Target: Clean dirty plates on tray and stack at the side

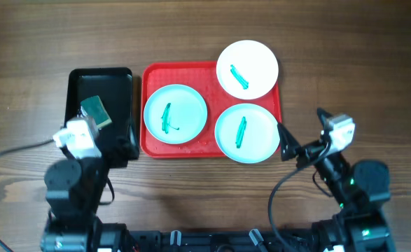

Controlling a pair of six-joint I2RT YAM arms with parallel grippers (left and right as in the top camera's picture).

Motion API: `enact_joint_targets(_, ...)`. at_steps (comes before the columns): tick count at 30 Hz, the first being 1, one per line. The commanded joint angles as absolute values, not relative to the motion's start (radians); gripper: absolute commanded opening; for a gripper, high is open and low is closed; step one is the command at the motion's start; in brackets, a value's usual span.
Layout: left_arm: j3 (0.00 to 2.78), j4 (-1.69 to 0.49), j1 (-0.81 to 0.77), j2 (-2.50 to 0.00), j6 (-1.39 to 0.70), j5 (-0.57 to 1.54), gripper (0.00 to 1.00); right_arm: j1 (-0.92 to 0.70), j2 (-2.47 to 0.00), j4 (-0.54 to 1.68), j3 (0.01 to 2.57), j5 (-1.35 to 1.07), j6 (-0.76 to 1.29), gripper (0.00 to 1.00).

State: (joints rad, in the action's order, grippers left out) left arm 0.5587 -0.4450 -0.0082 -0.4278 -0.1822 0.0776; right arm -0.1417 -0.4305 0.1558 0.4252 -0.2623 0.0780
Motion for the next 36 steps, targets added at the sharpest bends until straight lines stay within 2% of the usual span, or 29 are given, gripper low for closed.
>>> enact_joint_targets(1,0.812,-0.599,-0.008,-0.638,-0.191,0.084,1.0,-0.147,-0.601,0.295,0.631,-0.28,0.082,1.0)
enact_joint_targets(9,1.306,-1.155,-0.009,-1.146,-0.191,0.115,1.0,-0.147,-1.129,0.809,1.201,-0.399,0.076,1.0)
enact_joint_targets(12,1.312,-1.16,-0.009,-1.26,-0.191,0.269,1.0,-0.147,-1.231,0.751,1.219,-0.509,0.192,1.0)
enact_joint_targets(15,1.312,-1.164,-0.009,-1.38,-0.195,0.3,1.0,-0.157,-1.328,0.67,1.219,-0.662,0.134,0.95)
enact_joint_targets(17,1.313,-1.157,-0.006,-1.433,-0.196,0.273,0.98,-0.2,-1.391,0.656,1.22,-0.585,0.188,0.91)
enact_joint_targets(18,1.314,-1.155,-0.001,-1.445,-0.222,0.233,0.93,-0.222,-1.417,0.655,1.224,-0.554,0.212,0.89)
enact_joint_targets(19,1.315,-1.154,0.011,-1.454,-0.324,0.12,0.93,-0.253,-1.456,0.655,1.234,-0.529,0.232,0.85)
enact_joint_targets(22,1.315,-1.153,0.063,-1.453,-0.481,-0.059,0.93,-0.379,-1.599,0.668,1.324,-0.456,0.321,0.68)
enact_joint_targets(25,1.315,-1.137,0.12,-1.454,-0.484,-0.094,0.94,-0.476,-1.735,0.667,1.406,-0.363,0.371,0.55)
enact_joint_targets(30,1.314,-1.134,0.155,-1.455,-0.484,-0.126,0.97,-0.54,-1.899,0.577,1.421,-0.327,0.383,0.51)
enact_joint_targets(36,1.312,-1.13,0.155,-1.456,-0.483,-0.126,0.98,-0.543,-2.02,0.511,1.421,-0.259,0.395,0.43)
